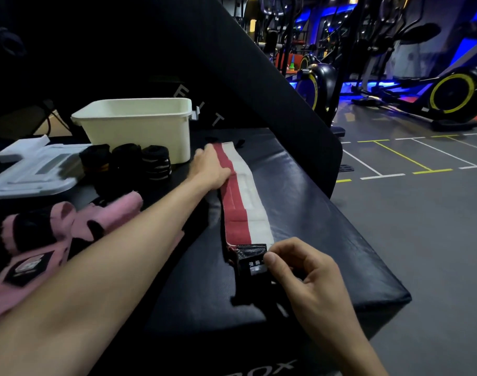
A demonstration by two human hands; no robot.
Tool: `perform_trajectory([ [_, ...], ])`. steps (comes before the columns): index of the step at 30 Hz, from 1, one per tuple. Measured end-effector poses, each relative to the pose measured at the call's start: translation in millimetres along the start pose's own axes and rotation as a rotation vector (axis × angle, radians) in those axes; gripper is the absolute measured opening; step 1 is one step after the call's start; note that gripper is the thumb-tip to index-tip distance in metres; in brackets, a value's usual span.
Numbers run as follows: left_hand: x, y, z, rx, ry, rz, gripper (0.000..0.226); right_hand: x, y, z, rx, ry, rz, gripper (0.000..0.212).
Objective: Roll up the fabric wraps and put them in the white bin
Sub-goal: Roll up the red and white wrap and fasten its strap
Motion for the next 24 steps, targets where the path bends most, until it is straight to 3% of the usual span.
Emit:
perform_trajectory([
  [2, -32, -2, 25, -0.141, -0.005, -0.287, 0.049, -1, 0, -1, -0.003, -0.002, 0.007, 0.012],
  [4, -68, -4, 40, -0.269, 0.209, -0.547, 0.038, -2, 0, 0, -0.01, -0.004, 0.01, 0.012],
  [6, -99, 0, 42, -0.17, 0.492, -0.645, 0.045, -3, -1, 0, -0.011, -0.004, 0.01, 0.011],
  [9, -118, 17, 33, 0.056, 0.61, -0.681, 0.054, -9, 3, -3, -0.002, -0.022, 0.026, 0.01],
  [14, -126, 21, 25, 0.078, 0.524, -0.642, 0.054, -16, 7, -4, 0.0, -0.059, -0.005, 0.008],
  [16, -133, 24, 28, -0.014, 0.358, -0.636, 0.049, -18, 7, -4, -0.005, -0.071, -0.014, 0.008],
  [19, -151, 32, 52, -0.389, 0.042, -0.581, 0.024, -20, 8, -6, -0.023, -0.098, -0.007, 0.009],
  [21, -171, 40, 69, -0.593, 0.035, -0.435, 0.012, -21, 8, -7, -0.022, -0.105, -0.016, 0.009],
  [24, -199, 45, 86, -0.689, 0.161, -0.326, 0.01, -22, 10, -9, -0.018, -0.116, -0.009, 0.008],
])
Point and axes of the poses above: each hand's wrist, its own x-axis towards the middle knuckle, its own z-axis out of the back of the hand, y = z × x, the point moved 1 cm from there along x, towards the middle knuckle, and after that the axes turned 14 degrees about -y, right-handed, at the moved point
